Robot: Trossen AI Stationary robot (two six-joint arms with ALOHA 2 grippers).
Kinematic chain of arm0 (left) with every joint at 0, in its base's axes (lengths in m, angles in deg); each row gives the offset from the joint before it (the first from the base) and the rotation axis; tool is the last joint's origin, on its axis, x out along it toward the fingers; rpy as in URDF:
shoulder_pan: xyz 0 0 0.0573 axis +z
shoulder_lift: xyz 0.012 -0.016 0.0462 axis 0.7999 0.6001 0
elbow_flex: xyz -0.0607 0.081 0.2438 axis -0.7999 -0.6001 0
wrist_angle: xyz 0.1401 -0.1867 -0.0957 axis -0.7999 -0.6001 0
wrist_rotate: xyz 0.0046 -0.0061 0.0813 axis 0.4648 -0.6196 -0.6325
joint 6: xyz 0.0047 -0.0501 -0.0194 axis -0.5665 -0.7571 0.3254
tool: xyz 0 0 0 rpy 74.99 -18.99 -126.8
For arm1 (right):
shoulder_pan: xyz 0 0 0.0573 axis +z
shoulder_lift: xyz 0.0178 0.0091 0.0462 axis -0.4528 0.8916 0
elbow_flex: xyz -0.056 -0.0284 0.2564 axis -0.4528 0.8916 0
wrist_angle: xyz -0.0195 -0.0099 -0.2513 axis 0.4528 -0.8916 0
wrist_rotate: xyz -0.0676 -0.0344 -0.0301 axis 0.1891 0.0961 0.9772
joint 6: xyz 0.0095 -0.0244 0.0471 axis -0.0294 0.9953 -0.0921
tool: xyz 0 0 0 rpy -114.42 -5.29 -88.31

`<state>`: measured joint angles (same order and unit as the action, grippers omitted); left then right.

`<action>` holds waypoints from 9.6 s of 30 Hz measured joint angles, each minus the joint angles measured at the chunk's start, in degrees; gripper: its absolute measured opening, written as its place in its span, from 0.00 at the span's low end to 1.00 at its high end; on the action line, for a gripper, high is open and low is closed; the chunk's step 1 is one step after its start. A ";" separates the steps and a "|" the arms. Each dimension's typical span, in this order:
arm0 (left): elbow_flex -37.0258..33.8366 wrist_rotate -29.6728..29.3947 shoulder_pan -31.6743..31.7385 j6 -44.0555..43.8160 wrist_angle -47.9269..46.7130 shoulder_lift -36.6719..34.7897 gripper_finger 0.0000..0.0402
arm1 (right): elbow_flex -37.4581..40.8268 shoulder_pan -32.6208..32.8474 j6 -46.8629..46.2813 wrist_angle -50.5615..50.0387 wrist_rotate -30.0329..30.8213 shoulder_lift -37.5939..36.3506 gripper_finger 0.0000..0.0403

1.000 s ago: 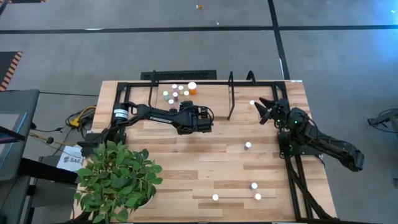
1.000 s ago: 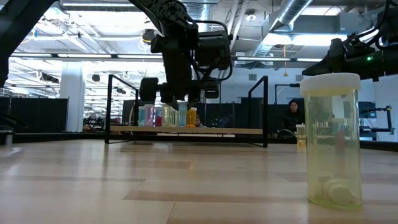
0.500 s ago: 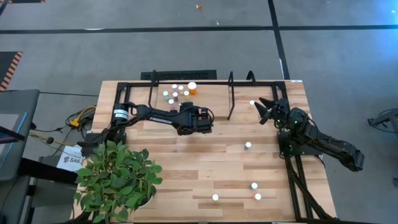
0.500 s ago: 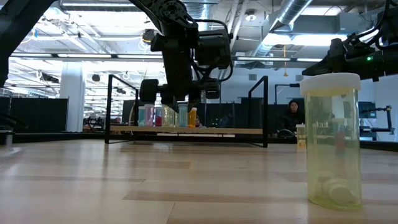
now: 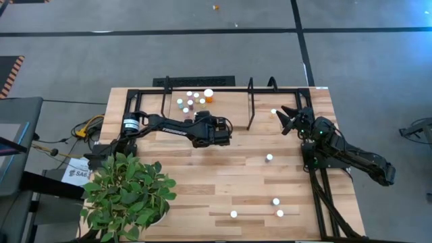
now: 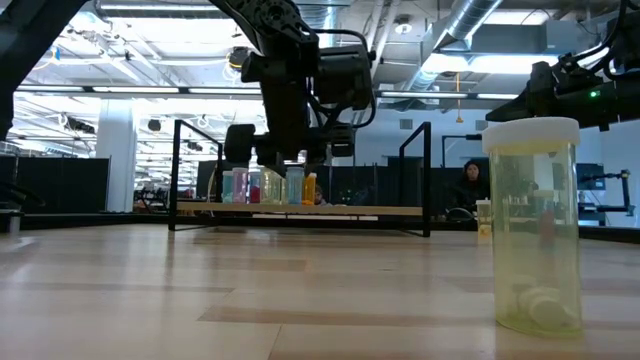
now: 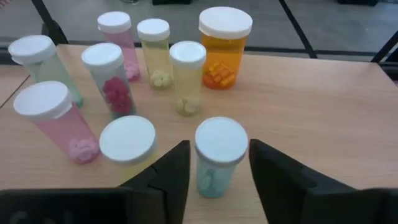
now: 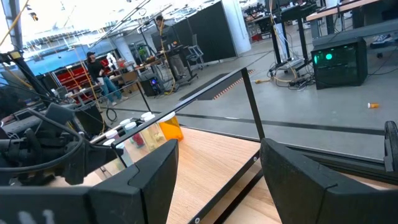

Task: Pick and place medicine bottles onto shelf by color
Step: Put the blue pill bottle on the shelf, then put the yellow pill bottle on the shelf

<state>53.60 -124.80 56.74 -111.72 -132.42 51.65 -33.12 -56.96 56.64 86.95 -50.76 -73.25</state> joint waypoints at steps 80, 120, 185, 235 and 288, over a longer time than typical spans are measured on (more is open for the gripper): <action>19.34 62.79 -26.87 33.27 12.24 0.04 0.71 | 0.01 0.01 -0.01 -0.01 -0.02 -0.01 0.62; 16.89 51.34 -32.83 76.70 24.54 10.49 0.71 | 0.02 -0.01 0.00 0.16 0.02 0.55 0.62; 29.77 54.48 -26.72 81.21 7.11 10.23 0.27 | 0.02 0.01 -0.01 0.18 0.00 0.53 0.62; 49.77 52.45 22.91 80.15 -24.57 7.39 0.27 | -0.01 0.01 0.00 0.05 0.00 0.82 0.62; 25.33 50.58 27.26 78.17 3.02 7.61 0.27 | -0.01 0.01 0.01 0.01 0.00 0.79 0.62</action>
<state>78.93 -74.22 84.00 -33.55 -129.39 59.26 -33.13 -56.95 56.65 86.96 -50.76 -72.45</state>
